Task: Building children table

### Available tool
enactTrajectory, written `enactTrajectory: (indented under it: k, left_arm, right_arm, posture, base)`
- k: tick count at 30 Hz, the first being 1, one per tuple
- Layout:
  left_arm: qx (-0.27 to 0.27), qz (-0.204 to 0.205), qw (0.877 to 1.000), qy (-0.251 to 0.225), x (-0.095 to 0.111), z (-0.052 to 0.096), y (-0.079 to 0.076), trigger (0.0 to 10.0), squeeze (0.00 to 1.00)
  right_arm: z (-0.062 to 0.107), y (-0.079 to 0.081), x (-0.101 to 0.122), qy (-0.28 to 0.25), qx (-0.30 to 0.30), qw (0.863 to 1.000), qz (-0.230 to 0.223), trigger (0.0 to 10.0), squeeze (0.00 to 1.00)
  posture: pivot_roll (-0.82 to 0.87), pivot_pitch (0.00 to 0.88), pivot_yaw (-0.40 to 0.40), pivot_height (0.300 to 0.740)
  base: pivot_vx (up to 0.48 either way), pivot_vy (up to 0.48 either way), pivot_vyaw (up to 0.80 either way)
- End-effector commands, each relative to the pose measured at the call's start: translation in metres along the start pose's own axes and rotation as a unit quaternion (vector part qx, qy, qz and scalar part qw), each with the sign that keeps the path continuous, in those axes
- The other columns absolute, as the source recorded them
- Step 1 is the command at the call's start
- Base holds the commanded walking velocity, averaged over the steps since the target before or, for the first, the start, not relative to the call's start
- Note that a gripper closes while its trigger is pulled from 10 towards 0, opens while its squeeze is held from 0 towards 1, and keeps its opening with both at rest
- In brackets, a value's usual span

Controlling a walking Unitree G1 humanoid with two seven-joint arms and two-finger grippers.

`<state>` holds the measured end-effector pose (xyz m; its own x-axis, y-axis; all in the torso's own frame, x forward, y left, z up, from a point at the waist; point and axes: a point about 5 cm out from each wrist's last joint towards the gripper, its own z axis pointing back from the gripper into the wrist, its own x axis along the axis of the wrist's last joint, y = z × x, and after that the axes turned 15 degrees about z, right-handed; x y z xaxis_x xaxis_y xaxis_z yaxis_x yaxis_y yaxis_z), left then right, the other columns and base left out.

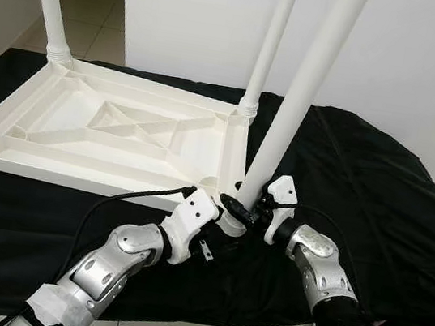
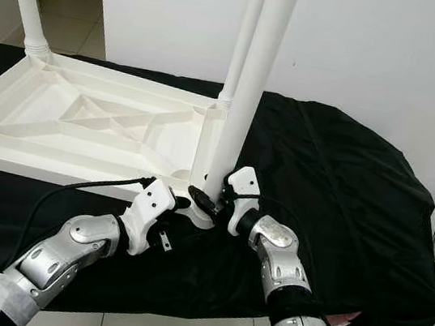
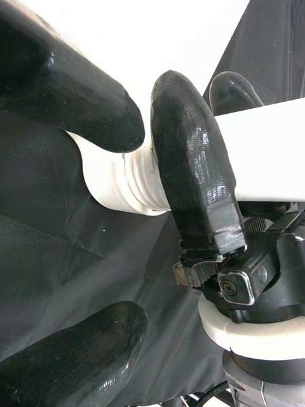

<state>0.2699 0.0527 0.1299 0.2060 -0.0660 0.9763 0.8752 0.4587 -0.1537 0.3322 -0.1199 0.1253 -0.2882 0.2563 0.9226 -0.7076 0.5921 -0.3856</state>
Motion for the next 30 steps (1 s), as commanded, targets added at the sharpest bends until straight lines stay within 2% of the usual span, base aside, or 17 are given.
enactTrajectory:
  k: [1, 4, 8, 12, 19, 24, 25, 28, 29, 30]
  left_arm:
    - [-0.021, -0.006, 1.000, 0.008, -0.001, -0.001, -0.003, 10.0, 0.00]
    - [-0.020, -0.004, 1.000, 0.006, -0.001, -0.001, -0.005, 10.0, 0.00]
    - [-0.020, -0.002, 1.000, 0.006, -0.002, -0.001, -0.005, 10.0, 0.00]
    - [-0.019, -0.001, 1.000, 0.005, -0.003, 0.000, -0.006, 10.0, 0.00]
    - [-0.016, -0.002, 1.000, 0.005, -0.003, 0.003, -0.005, 10.0, 0.00]
    - [-0.013, -0.001, 1.000, 0.005, -0.003, 0.004, -0.003, 10.0, 0.00]
    - [-0.013, -0.001, 1.000, 0.005, -0.003, 0.004, -0.003, 10.0, 0.00]
    - [-0.014, -0.002, 1.000, 0.005, -0.002, 0.004, -0.003, 10.0, 0.00]
    - [-0.014, -0.002, 1.000, 0.005, -0.002, 0.004, -0.003, 10.0, 0.00]
    - [-0.014, -0.003, 1.000, 0.005, -0.002, 0.004, -0.003, 10.0, 0.00]
  right_arm:
    - [0.004, 0.010, -0.012, 0.027, 0.030, 0.999, -0.002, 0.0, 0.00]
    - [0.009, 0.013, -0.016, 0.024, 0.022, 0.999, -0.021, 0.0, 0.00]
    - [0.012, 0.011, -0.016, 0.025, -0.001, 0.999, -0.026, 0.0, 0.00]
    - [0.016, 0.009, -0.019, 0.047, -0.066, 0.996, -0.029, 0.0, 0.00]
    - [0.019, 0.013, -0.017, 0.056, -0.123, 0.990, -0.045, 0.0, 0.00]
    - [0.020, 0.020, -0.016, 0.096, -0.263, 0.957, -0.082, 0.0, 0.00]
    - [0.020, 0.020, -0.016, 0.096, -0.263, 0.957, -0.082, 0.0, 0.00]
    - [0.017, 0.027, -0.012, 0.114, -0.323, 0.935, -0.092, 0.0, 0.00]
    - [0.017, 0.027, -0.012, 0.114, -0.323, 0.935, -0.092, 0.0, 0.00]
    - [0.016, 0.029, -0.011, 0.124, -0.344, 0.926, -0.090, 0.0, 0.00]
  posture:
    - [0.06, 0.007, -0.084, 0.740]
    - [0.06, 0.014, -0.092, 0.740]
    - [0.05, 0.015, -0.093, 0.740]
    - [0.05, 0.018, -0.096, 0.740]
    - [0.05, 0.023, -0.096, 0.740]
    - [0.04, 0.025, -0.093, 0.740]
    - [0.04, 0.025, -0.093, 0.740]
    - [0.04, 0.024, -0.092, 0.740]
    - [0.04, 0.024, -0.092, 0.740]
    - [0.04, 0.022, -0.091, 0.740]
  base:
    - [0.000, 0.000, 0.00]
    - [0.000, 0.000, 0.00]
    - [0.000, 0.000, 0.00]
    - [0.000, 0.000, 0.00]
    - [0.000, 0.000, 0.00]
    - [0.000, 0.000, 0.00]
    - [0.000, 0.000, 0.00]
    - [0.000, 0.000, 0.00]
    - [0.000, 0.000, 0.00]
    - [0.000, 0.000, 0.00]
